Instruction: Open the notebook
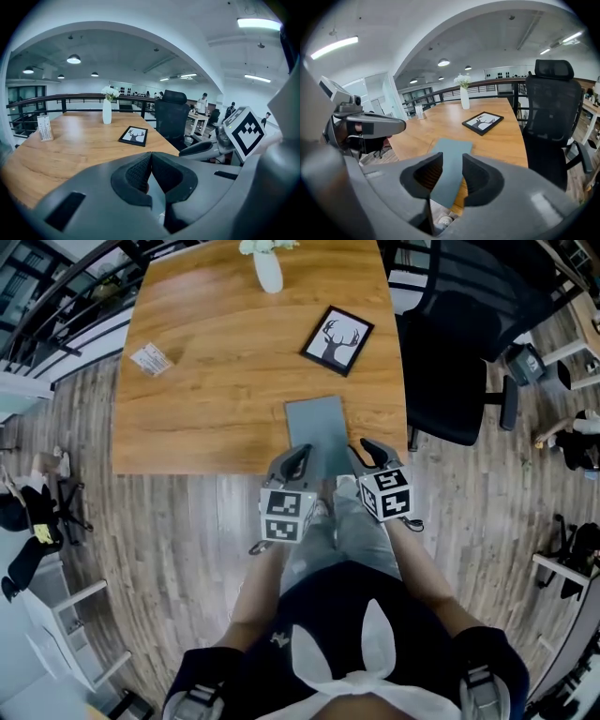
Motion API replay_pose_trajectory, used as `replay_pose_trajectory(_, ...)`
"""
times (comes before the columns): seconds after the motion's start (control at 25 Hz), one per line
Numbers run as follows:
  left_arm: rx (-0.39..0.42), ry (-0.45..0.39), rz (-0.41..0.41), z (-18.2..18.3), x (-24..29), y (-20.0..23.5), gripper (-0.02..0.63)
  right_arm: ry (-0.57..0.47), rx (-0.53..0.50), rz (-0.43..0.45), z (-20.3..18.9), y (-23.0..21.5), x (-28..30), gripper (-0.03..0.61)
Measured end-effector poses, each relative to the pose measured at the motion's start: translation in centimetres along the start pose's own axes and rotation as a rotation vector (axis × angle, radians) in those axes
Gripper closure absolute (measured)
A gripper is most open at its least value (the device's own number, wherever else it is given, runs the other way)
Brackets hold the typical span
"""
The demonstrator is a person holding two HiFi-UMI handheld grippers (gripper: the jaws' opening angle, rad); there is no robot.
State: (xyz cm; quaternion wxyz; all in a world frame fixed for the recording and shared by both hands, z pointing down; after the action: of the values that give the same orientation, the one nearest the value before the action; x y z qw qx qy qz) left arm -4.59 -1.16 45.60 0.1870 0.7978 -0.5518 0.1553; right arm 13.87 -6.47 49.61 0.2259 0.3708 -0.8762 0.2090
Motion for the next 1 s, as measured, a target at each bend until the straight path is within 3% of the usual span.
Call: replay_pose_trajectory(1.0,-0.047,0.078,0.05,-2.5,5.3,1.5,0.597,0.229,0.105,0.065,-3.5,-3.9,9.5,0.434)
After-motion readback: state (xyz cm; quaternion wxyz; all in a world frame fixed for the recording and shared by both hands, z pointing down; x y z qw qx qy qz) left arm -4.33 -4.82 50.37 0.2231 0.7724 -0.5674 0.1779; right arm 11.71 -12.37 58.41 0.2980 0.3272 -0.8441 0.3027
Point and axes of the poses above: the fingertips, and each gripper's own axes: x forward along the fingers, y to its left, z out of its top, the point moved 10 cm from there along -x, backward along the fingers, and after that the axes turned 4 degrees about -y, right-handed, at the moved point
